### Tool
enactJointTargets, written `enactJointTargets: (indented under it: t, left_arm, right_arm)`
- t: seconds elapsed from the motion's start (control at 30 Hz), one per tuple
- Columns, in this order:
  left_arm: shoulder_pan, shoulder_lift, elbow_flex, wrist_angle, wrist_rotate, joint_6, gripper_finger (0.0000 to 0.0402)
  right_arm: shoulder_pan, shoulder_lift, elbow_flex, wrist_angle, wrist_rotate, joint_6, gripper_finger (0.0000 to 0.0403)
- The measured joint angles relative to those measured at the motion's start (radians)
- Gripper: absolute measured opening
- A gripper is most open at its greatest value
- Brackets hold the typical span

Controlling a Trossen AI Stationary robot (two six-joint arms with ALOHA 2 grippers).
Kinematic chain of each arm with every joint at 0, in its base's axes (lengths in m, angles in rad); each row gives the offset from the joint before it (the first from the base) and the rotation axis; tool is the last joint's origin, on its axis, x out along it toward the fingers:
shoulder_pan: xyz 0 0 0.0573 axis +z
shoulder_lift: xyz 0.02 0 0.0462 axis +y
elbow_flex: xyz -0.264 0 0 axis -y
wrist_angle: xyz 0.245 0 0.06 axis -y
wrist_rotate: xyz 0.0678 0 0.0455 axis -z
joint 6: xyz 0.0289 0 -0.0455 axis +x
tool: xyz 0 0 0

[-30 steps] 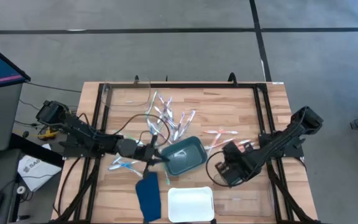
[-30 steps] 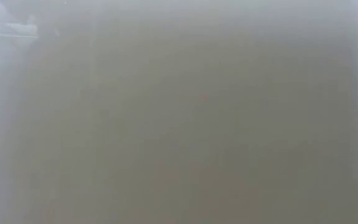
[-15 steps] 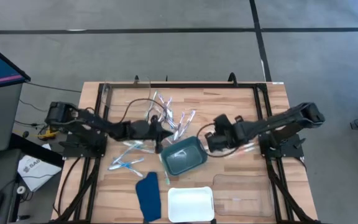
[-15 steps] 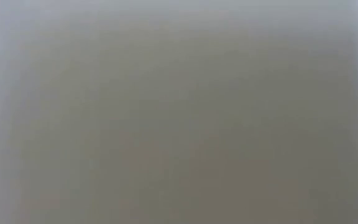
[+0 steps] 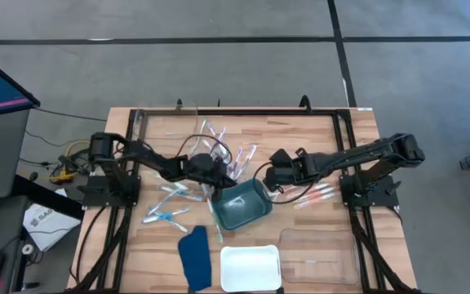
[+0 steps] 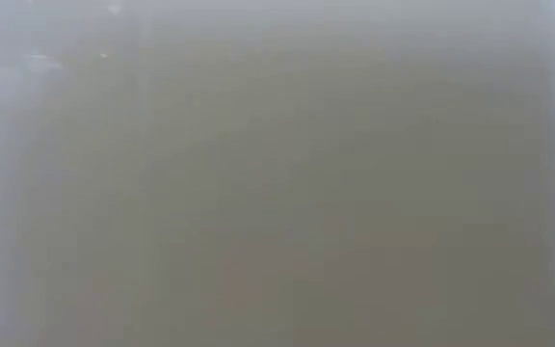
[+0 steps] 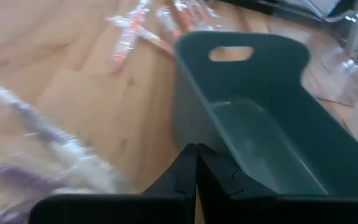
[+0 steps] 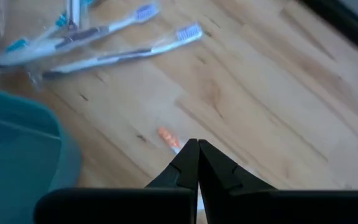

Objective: Pick & Place Toothbrushes
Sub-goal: Adjust the green bin

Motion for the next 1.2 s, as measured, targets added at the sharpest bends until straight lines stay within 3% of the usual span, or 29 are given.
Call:
enactJointTargets:
  t: [1.2]
  left_arm:
    - [-0.095, 0.024, 0.065, -0.013, 0.073, 0.14, 0.0001]
  right_arm:
    - [0.002, 0.0, -0.013, 0.055, -0.046, -0.071, 0.0]
